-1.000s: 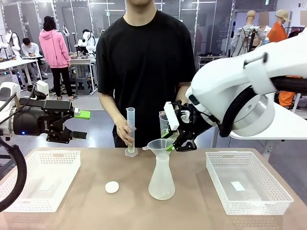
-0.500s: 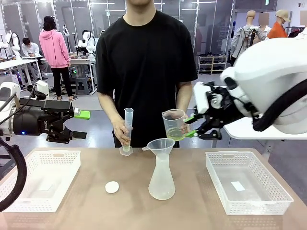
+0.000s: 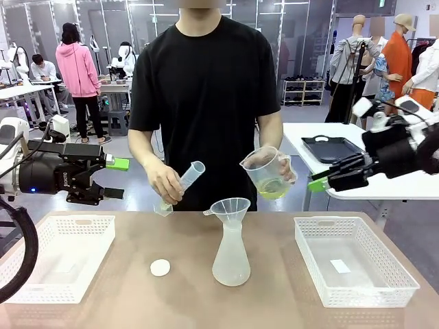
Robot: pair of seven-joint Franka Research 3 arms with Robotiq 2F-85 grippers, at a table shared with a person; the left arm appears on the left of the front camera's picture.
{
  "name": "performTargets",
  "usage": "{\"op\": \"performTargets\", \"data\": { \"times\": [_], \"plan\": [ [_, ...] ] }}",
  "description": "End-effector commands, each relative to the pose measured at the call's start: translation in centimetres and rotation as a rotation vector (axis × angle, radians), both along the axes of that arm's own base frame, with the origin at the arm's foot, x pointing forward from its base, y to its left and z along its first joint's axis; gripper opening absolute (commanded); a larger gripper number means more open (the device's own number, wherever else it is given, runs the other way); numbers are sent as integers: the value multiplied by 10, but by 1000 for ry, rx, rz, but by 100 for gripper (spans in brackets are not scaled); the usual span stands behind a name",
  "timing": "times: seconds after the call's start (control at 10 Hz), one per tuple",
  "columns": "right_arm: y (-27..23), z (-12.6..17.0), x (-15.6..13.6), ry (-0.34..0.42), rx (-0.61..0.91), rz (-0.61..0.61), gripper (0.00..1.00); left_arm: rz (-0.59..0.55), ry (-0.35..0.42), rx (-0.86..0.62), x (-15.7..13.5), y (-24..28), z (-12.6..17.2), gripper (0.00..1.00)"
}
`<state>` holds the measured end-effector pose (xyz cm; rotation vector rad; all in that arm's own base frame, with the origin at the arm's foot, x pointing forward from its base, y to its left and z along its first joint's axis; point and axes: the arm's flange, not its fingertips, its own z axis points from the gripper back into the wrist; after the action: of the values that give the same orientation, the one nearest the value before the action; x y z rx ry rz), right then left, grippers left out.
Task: Prepare the solutions needed for the experiment.
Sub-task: Once the solution is in the Big flask , pick up the Plastic Funnel and place it back into the right Organizing basket.
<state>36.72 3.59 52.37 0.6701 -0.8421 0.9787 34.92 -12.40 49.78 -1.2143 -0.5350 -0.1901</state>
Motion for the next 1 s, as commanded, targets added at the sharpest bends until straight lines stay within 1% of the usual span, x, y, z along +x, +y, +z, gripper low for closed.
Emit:
{"op": "performTargets", "data": {
  "times": [0.0, 0.1, 0.2, 0.4, 0.5, 0.6, 0.7, 0.8, 0.9],
  "plan": [
    [-11, -4, -9, 134, 149, -103, 46, 8, 13, 2, -1, -1, 3, 100],
    [-5, 6, -21, -82, 114, 176, 46, 8, 13, 2, -1, -1, 3, 100],
    [-12, -4, -3, 81, 88, -34, 46, 8, 13, 2, -1, -1, 3, 100],
    [-12, -4, -3, 81, 88, -34, 46, 8, 13, 2, -1, -1, 3, 100],
    [-14, -1, -10, 63, 100, 12, 46, 8, 13, 2, -1, -1, 3, 100],
    [-12, -16, 2, 373, 257, -59, 46, 8, 13, 2, -1, -1, 3, 100],
    [-23, -29, 8, 529, 352, -106, 46, 8, 13, 2, -1, -1, 3, 100],
    [-38, -35, 7, 634, 473, -120, 46, 8, 13, 2, -1, -1, 3, 100],
    [-43, -41, 7, 712, 549, -156, 46, 8, 13, 2, -1, -1, 3, 100]
  ]
}}
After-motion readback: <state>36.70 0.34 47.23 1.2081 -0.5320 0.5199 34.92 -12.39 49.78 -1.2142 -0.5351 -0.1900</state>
